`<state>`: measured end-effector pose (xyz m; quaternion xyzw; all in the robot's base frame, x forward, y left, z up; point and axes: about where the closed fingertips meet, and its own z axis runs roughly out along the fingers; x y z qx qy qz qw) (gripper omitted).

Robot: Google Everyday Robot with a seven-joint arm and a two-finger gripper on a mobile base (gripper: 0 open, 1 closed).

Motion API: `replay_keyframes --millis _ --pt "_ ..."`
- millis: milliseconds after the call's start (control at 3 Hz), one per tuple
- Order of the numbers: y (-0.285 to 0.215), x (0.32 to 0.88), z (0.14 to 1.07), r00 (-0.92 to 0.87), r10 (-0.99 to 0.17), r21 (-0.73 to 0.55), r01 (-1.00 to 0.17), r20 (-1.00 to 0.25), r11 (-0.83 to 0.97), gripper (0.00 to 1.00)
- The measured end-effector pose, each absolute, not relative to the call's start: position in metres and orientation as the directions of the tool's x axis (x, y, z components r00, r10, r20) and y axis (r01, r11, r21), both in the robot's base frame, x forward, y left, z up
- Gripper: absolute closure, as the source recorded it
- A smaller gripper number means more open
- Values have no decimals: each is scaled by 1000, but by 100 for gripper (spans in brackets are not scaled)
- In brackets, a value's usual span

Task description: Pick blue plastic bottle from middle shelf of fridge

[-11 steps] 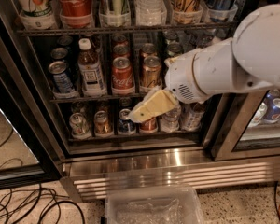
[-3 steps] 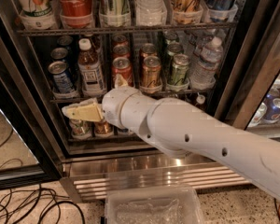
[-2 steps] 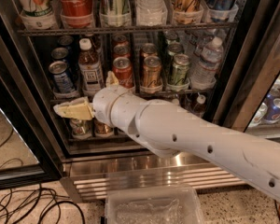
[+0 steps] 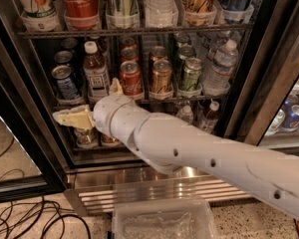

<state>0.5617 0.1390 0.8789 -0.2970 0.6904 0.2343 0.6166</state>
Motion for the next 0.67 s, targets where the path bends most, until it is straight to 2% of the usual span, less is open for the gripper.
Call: replay_keyframes --millis 667 --pt "229 526 835 -84 -146 -51 -679 -986 733 0"
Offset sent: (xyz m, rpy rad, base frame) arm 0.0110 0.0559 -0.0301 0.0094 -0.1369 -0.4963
